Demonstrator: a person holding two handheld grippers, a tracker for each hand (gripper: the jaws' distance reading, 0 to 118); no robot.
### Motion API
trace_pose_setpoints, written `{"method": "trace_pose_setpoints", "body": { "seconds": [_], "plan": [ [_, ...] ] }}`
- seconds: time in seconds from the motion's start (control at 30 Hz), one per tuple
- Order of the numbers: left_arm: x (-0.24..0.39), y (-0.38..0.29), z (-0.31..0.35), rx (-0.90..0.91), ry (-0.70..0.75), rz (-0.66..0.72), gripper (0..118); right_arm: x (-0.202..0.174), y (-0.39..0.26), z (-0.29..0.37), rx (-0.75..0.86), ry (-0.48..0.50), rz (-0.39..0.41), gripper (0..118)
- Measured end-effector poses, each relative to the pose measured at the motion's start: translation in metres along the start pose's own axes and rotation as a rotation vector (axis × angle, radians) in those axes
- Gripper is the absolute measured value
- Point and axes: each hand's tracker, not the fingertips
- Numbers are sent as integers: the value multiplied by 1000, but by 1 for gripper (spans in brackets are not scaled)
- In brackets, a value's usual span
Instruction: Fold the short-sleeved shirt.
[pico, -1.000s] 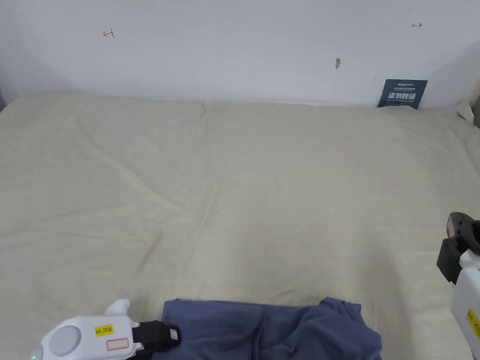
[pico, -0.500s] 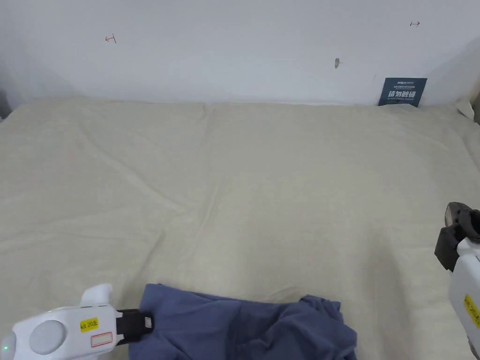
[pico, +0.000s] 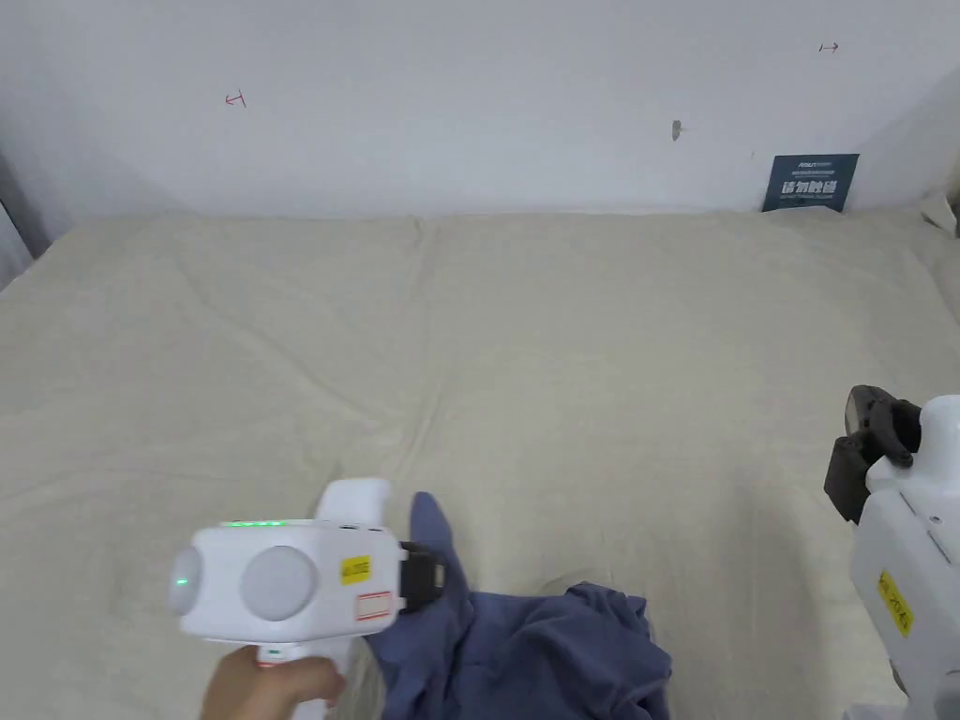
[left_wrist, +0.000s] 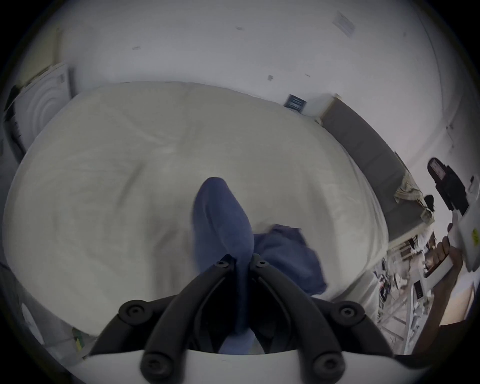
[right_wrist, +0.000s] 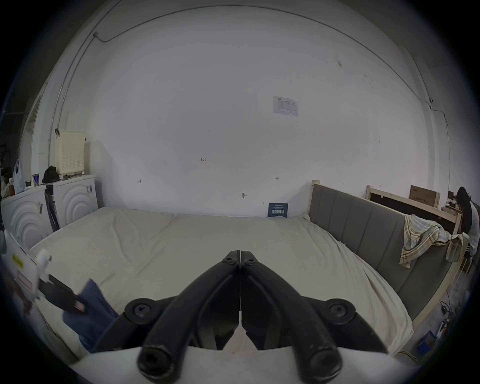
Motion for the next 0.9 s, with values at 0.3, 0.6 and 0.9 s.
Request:
{"method": "trace_pose_setpoints", "body": {
  "seconds": [0.3,0.6,0.9],
  "plan": [
    [90,-18,-122,-193,-26,-51,10,24,-3,7,-3,-38,-11,0],
    [104,-30,-130,-133,-151,88,99,46,-8,12,-16,-89,-22,0],
    [98,-16,-40,268,-40,-124,97,44,-2,18,8,-93,-29,0]
  ]
}}
